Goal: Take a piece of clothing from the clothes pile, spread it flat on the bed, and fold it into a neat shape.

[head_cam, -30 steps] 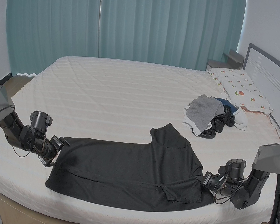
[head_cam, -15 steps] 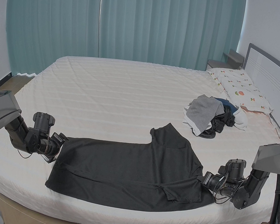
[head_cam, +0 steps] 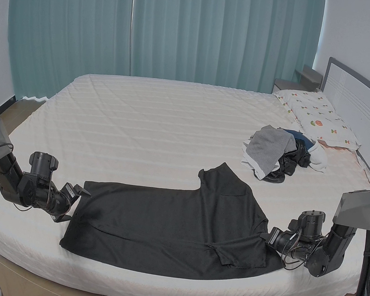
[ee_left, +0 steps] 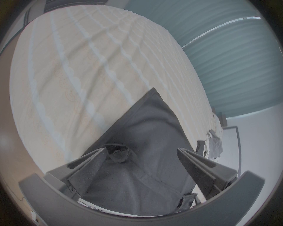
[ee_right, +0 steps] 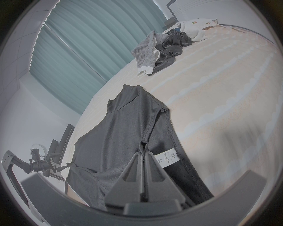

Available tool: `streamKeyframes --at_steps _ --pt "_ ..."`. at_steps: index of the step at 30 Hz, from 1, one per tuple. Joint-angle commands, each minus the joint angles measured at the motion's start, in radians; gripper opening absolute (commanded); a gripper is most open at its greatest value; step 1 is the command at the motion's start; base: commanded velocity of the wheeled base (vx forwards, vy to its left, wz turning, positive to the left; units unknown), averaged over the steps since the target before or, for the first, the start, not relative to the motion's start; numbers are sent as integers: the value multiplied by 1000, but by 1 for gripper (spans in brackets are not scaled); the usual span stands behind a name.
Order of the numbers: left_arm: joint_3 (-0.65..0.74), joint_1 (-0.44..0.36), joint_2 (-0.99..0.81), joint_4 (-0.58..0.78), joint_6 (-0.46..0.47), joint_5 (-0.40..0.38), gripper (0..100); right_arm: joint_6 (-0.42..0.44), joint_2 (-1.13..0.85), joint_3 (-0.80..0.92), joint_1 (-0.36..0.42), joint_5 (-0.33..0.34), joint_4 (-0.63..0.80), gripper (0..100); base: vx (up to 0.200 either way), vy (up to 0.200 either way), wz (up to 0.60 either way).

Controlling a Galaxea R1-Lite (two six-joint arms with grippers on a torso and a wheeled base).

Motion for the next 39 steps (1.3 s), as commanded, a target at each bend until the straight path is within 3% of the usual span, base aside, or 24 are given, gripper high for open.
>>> streamKeyframes --at_steps 1,14,23,31,39 --pt "32 -16 -17 0 26 -2 100 0 -1 0 2 1 0 0 0 0 0" --pt "22 -128 -14 -7 -77 25 100 0 -3 -1 5 1 0 0 0 0 0" --pt "17 -144 49 -75 -68 125 100 0 -1 -1 4 1 0 0 0 0 0" --pt "-15 -137 153 -205 -77 317 100 0 -3 -1 2 1 0 0 0 0 0" --pt "9 -120 129 -208 -80 329 100 2 -3 0 2 1 -2 0 0 0 0"
